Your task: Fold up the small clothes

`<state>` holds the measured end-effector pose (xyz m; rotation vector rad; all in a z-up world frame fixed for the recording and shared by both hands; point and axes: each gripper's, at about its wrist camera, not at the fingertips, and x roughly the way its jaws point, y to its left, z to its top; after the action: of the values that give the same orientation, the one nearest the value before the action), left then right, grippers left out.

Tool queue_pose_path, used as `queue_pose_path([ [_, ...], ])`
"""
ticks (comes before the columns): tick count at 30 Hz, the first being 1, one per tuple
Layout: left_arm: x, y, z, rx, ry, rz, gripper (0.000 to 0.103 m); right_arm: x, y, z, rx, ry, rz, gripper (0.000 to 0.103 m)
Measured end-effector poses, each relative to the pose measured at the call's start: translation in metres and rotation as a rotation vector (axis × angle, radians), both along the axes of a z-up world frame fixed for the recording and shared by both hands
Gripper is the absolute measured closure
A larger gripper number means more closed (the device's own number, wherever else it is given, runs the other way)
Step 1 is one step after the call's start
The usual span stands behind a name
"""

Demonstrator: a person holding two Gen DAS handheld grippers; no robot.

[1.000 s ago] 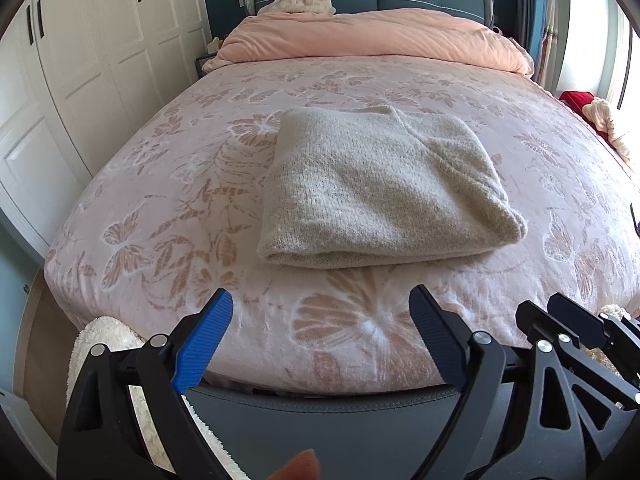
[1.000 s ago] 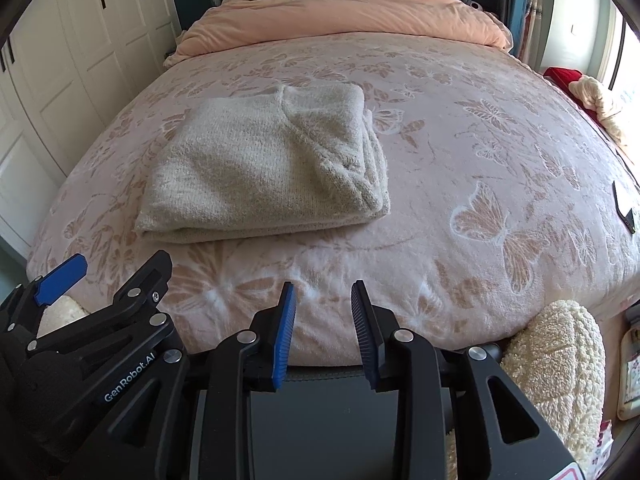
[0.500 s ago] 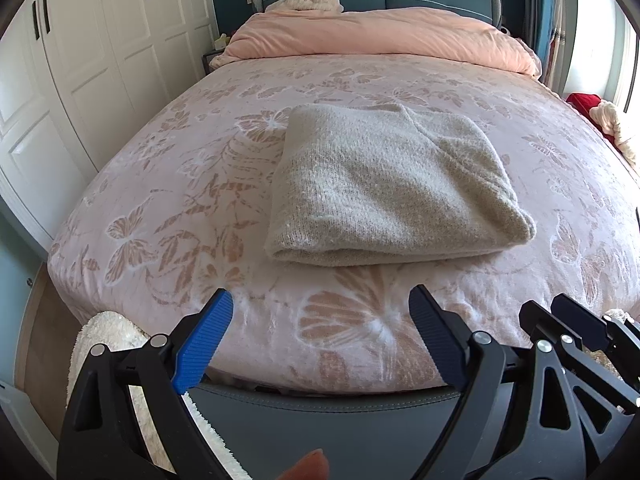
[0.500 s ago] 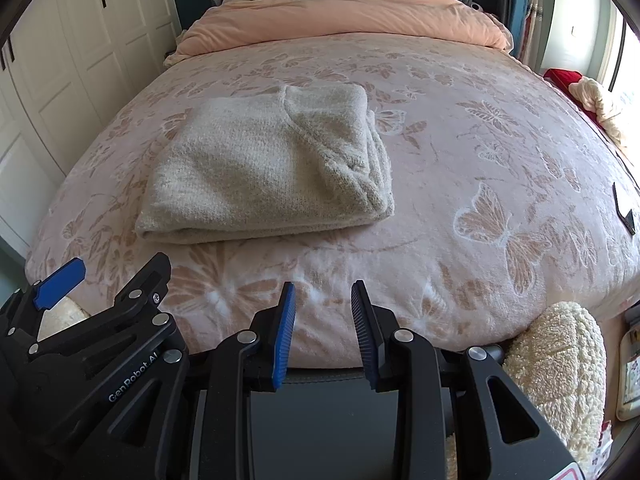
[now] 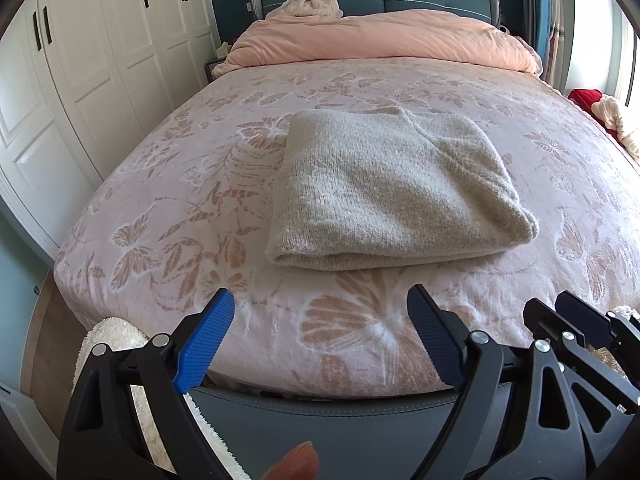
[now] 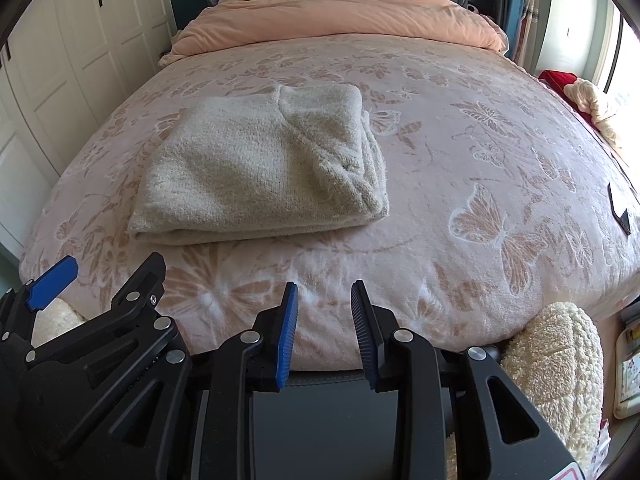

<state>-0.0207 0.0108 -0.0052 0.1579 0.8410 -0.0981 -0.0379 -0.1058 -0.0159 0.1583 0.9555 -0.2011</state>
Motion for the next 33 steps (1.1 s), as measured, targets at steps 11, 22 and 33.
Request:
queue_pose_path([
  [11,0.0000,0.0000,0.0011,-0.001,0.002,0.002,0.018,0.0006,0.0004,0.0007,-0.006,-0.003,0.002,0.077],
  [22,-0.0001,-0.0001,0.0015,0.002,0.001,0.004,0.018,0.0004,0.0002,0.0007,-0.006,-0.003,0.002,0.077],
  [33,0.0009,0.0012,0.0023,-0.002,0.007,0.009,0.019,0.0000,0.0006,0.0010,-0.008,-0.001,0.005,0.078],
])
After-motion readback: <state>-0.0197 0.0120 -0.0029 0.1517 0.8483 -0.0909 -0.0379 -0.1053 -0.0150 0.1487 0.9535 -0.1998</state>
